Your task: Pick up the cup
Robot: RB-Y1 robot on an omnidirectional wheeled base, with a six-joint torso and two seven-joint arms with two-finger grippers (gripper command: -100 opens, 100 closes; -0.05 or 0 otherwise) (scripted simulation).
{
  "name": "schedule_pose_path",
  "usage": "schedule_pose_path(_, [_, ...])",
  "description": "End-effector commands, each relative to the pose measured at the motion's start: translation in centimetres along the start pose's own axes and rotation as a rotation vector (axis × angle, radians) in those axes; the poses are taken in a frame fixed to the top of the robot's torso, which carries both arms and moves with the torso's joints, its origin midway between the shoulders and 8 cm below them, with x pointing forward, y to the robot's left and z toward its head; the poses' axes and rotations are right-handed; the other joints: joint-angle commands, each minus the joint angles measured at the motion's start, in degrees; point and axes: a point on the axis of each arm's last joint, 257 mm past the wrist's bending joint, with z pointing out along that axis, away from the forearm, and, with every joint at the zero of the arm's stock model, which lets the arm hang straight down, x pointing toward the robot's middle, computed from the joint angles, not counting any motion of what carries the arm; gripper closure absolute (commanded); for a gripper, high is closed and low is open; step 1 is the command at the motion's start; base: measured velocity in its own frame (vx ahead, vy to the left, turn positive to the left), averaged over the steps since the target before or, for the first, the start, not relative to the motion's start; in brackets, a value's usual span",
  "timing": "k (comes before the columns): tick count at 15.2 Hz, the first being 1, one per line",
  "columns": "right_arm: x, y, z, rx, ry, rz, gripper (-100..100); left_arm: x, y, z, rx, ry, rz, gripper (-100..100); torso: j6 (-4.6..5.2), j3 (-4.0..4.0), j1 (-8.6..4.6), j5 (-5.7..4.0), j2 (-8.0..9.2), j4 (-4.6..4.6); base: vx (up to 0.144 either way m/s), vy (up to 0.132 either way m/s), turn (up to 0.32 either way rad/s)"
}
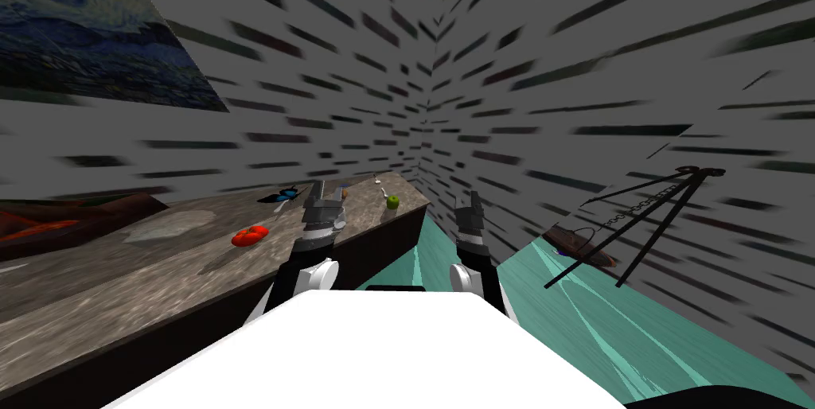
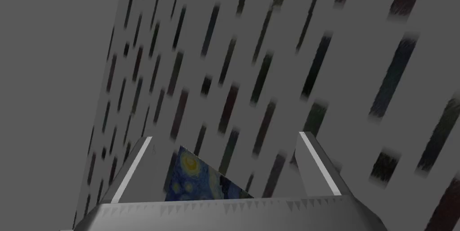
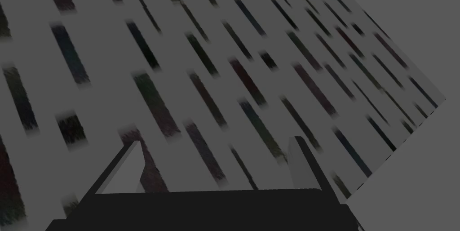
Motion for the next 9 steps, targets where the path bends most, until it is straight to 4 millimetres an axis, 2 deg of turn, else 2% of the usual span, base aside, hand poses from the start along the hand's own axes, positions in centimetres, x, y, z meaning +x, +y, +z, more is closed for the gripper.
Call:
schedule_pose_path(1, [0.0, 0.0, 0.0, 0.0, 0.0, 0.0, 0, -0.1, 0.6, -0.1, -0.024, 0.022, 0.012, -100, 0.0, 0.0, 0.0, 0.0, 0.0, 0.0, 0.0, -0.007, -0.011])
schedule_pose_path(4, [0.0, 0.0, 0.0, 0.0, 0.0, 0.0, 0, -1.0, 2.7, -0.6, -0.109, 0.056, 0.042, -100, 0.0, 0.0, -0.05, -0.01, 0.0, 0.0, 0.001, -0.025, -0.033])
schedule_pose_path(5, [0.0, 0.0, 0.0, 0.0, 0.0, 0.0, 0, -1.0, 2.8, -0.6, -0.113, 0.056, 0.042, -100, 0.0, 0.0, -0.08, -0.02, 0.0, 0.0, 0.001, -0.034, -0.022])
schedule_pose_path(7, [0.0, 0.0, 0.0, 0.0, 0.0, 0.0, 0, -2.3, 4.7, -1.1, -0.189, 0.069, 0.065, -100, 0.01, 0.0, -0.12, -0.03, 0.0, 0.0, -0.002, -0.043, -0.035])
schedule_pose_path(9, [0.0, 0.0, 0.0, 0.0, 0.0, 0.0, 0, -2.4, 5.0, -1.1, -0.202, 0.069, 0.065, -100, 0.0, 0.0, -0.15, -0.03, 0.01, 0.0, -0.003, -0.033, -0.021])
